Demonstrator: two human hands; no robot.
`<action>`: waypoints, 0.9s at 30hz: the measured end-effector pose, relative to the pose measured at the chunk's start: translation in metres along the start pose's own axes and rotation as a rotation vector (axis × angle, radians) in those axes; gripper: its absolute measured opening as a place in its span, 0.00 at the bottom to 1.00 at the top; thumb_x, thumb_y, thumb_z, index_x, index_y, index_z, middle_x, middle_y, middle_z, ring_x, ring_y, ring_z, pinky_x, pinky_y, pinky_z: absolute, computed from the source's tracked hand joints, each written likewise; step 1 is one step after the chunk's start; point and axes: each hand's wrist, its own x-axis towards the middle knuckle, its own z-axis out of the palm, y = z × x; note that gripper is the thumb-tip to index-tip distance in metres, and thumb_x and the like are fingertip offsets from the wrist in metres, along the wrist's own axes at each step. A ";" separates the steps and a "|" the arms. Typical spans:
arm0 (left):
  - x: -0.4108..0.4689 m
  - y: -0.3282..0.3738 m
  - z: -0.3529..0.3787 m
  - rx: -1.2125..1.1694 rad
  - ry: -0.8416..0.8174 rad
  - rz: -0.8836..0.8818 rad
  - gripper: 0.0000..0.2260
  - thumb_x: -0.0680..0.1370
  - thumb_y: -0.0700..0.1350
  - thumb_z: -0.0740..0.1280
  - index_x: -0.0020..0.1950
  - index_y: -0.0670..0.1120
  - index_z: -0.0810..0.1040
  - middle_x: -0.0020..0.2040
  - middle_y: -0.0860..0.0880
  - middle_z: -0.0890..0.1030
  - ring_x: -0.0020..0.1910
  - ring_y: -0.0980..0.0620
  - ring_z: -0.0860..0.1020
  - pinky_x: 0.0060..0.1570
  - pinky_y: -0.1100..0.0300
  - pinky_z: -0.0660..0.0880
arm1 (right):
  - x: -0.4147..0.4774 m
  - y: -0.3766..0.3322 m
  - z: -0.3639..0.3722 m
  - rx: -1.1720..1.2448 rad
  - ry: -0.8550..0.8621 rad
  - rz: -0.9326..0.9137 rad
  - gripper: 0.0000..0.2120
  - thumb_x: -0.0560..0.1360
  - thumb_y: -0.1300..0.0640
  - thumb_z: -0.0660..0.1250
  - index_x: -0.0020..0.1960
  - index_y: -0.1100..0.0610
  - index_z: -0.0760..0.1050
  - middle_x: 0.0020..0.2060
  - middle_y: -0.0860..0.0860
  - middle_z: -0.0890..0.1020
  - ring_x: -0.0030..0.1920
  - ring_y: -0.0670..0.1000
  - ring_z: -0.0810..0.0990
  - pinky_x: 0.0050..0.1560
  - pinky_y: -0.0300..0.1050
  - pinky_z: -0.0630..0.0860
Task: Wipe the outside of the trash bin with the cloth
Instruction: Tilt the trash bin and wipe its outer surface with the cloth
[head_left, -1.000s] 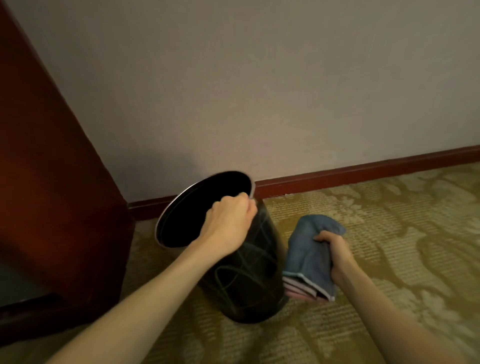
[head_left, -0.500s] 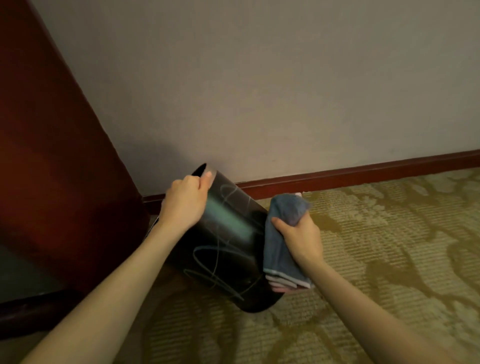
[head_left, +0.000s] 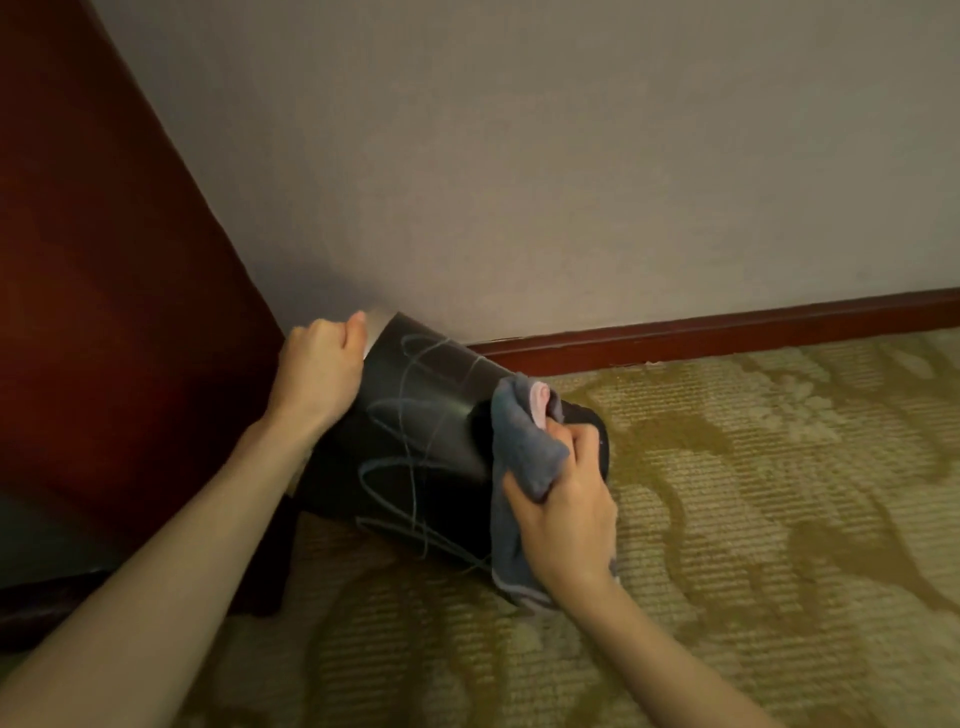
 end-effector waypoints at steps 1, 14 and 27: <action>0.000 -0.002 0.000 -0.005 -0.002 0.003 0.25 0.81 0.45 0.54 0.24 0.38 0.65 0.24 0.43 0.66 0.30 0.38 0.71 0.35 0.52 0.60 | 0.006 0.002 0.000 -0.022 0.012 0.007 0.20 0.69 0.52 0.69 0.58 0.57 0.70 0.48 0.53 0.69 0.35 0.55 0.75 0.28 0.45 0.68; -0.014 0.001 -0.007 -0.101 -0.012 0.054 0.23 0.81 0.46 0.56 0.26 0.41 0.66 0.22 0.47 0.67 0.25 0.47 0.67 0.31 0.55 0.60 | 0.134 0.056 0.005 -0.093 -0.241 0.548 0.24 0.68 0.46 0.69 0.55 0.63 0.74 0.52 0.64 0.78 0.50 0.65 0.77 0.42 0.48 0.69; -0.032 0.028 -0.012 -0.370 -0.282 0.176 0.21 0.80 0.51 0.56 0.39 0.34 0.70 0.36 0.33 0.74 0.36 0.37 0.74 0.37 0.41 0.69 | 0.128 0.089 -0.010 -0.137 -0.326 0.640 0.26 0.69 0.47 0.68 0.59 0.64 0.72 0.56 0.64 0.77 0.53 0.64 0.76 0.46 0.50 0.71</action>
